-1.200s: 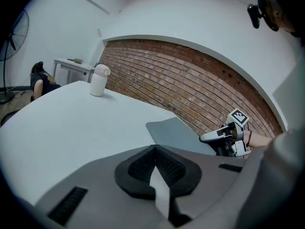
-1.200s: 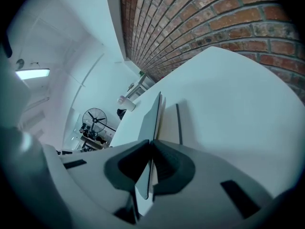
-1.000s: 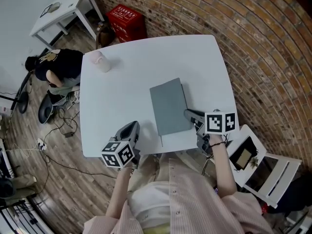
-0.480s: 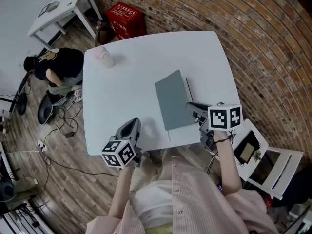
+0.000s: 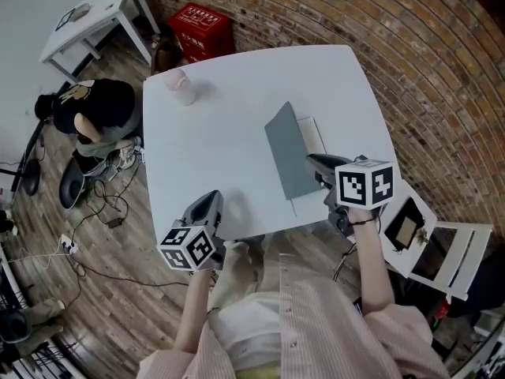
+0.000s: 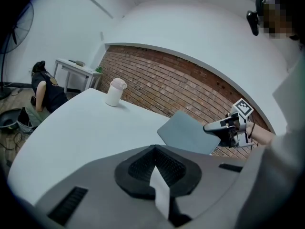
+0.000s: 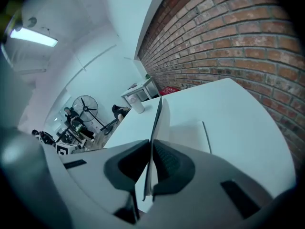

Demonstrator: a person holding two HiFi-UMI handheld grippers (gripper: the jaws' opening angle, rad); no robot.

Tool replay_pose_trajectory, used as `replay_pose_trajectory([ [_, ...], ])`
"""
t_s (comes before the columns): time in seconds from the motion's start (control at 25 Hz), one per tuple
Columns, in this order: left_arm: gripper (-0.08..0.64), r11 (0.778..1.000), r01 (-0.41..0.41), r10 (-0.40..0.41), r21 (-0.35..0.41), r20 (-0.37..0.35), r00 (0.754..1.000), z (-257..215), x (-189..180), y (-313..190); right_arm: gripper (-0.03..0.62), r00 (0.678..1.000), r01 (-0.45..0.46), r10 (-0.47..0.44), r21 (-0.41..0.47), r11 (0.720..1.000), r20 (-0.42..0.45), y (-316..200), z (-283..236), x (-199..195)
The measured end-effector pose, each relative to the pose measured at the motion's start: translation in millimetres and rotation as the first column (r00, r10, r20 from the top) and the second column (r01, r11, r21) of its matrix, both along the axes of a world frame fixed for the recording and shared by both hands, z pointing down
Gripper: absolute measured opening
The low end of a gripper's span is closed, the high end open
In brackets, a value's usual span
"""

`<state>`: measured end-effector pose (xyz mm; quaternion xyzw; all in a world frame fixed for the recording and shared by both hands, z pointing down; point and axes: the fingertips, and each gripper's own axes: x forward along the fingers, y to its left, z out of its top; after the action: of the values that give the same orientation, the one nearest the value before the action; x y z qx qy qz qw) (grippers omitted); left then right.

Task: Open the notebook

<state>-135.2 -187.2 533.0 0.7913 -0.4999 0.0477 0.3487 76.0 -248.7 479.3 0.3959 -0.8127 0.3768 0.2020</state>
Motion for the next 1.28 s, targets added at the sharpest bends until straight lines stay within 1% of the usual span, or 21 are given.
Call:
replay_pose_trajectory([
  [0.04, -0.008, 1.0, 0.004, -0.004, 0.001, -0.003, 1.0, 0.0, -5.8, 1.6, 0.031, 1.0, 0.001, -0.001, 0.01, 1.0, -0.019, 1.7, -1.2, -4.0],
  [0.16, -0.008, 1.0, 0.01, -0.01, 0.011, -0.006, 1.0, -3.0, -19.7, 3.2, 0.031, 0.999, 0.012, -0.011, 0.028, 1.0, -0.035, 5.6, -5.8, -20.4],
  [0.28, -0.008, 1.0, 0.006, -0.006, 0.022, -0.008, 1.0, -6.6, -28.7, 4.7, 0.031, 0.996, 0.04, -0.036, 0.047, 0.998, -0.087, 9.0, -8.1, -36.4],
  [0.4, -0.008, 1.0, 0.001, -0.001, 0.028, -0.009, 1.0, -8.2, -35.9, 6.3, 0.031, 0.989, 0.06, -0.051, 0.061, 0.996, -0.136, 11.8, -7.8, -49.6],
  [0.68, -0.008, 0.999, -0.024, 0.024, 0.032, -0.013, 1.0, -9.2, -46.7, 15.4, 0.032, 0.976, 0.086, -0.064, 0.094, 0.992, -0.208, 19.7, -5.7, -77.2],
  [1.0, -0.008, 0.998, -0.059, 0.06, 0.037, -0.009, 0.998, -9.2, -65.1, 21.2, 0.032, 0.949, 0.076, -0.028, 0.138, 0.987, -0.315, 25.0, 1.6, -104.1],
  [1.28, -0.008, 0.995, -0.09, 0.09, 0.037, 0.001, 0.996, -7.9, -90.9, 28.8, 0.034, 0.927, 0.053, 0.017, 0.176, 0.983, -0.375, 30.0, 17.1, -132.2],
])
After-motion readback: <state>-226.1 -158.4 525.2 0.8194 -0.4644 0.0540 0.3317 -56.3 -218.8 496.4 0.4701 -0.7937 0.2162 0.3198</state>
